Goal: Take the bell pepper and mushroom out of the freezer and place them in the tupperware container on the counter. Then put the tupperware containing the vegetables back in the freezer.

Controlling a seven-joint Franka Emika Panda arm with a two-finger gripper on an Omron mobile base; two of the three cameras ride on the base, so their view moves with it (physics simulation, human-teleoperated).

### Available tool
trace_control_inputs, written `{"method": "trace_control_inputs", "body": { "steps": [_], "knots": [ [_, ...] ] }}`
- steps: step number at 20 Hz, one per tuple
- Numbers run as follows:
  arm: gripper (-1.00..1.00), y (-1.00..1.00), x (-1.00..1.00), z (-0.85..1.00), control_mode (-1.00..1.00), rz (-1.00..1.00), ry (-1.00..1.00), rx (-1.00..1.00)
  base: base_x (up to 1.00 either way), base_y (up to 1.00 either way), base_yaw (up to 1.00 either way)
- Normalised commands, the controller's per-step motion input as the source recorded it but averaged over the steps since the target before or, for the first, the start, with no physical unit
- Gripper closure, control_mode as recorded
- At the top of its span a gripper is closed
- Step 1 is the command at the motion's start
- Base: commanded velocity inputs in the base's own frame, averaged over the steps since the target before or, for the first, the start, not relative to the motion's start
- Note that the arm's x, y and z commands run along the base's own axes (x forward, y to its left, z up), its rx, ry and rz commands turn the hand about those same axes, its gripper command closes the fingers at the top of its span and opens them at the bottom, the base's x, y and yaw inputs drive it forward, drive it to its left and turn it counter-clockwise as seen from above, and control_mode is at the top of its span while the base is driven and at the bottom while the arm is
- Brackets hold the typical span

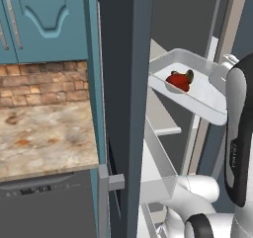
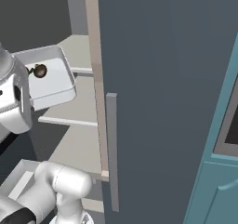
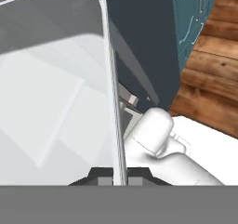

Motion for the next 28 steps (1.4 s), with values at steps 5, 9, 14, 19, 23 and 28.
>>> {"method": "trace_control_inputs", "body": {
  "steps": [5, 9, 14, 19, 23, 28],
  "knots": [
    [1.0, 0.0, 0.57, 0.0, -1.0, -0.09, 0.0, 0.07, 0.0, 0.0, 0.0],
    [1.0, 0.17, 0.58, 0.0, -1.0, -0.08, 0.0, 0.07, 0.0, 0.0, 0.0],
    [1.0, 0.45, 0.44, 0.0, -1.0, -0.06, 0.0, 0.04, 0.0, 0.0, 0.0],
    [1.0, 0.18, 0.51, 0.0, -1.0, -0.04, 0.0, 0.07, 0.0, 0.0, 0.0],
    [1.0, 0.0, 0.38, 0.0, -1.0, 0.0, 0.0, 0.11, 0.0, 0.0, 0.0],
    [1.0, 0.03, 0.38, 0.0, -1.0, 0.0, -0.03, 0.07, 0.0, 0.0, 0.0]
  ]
}}
